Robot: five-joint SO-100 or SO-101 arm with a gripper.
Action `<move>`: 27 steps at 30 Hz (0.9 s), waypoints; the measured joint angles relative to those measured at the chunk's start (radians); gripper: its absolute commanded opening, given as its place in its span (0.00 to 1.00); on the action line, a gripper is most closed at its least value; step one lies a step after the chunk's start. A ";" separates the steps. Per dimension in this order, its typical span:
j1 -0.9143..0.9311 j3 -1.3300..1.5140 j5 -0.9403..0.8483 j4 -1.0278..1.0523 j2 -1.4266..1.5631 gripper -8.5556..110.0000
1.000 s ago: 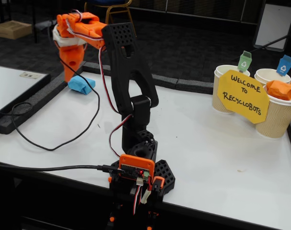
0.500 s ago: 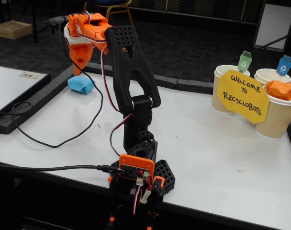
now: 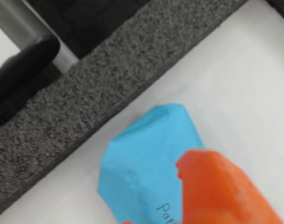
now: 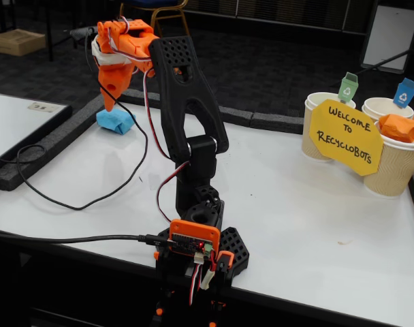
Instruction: Sort rubbish by color.
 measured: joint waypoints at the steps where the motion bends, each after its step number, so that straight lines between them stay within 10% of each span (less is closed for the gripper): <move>1: 0.000 0.000 0.020 0.000 -0.003 0.16; 27: 0.000 -0.002 0.146 -0.057 -0.121 0.23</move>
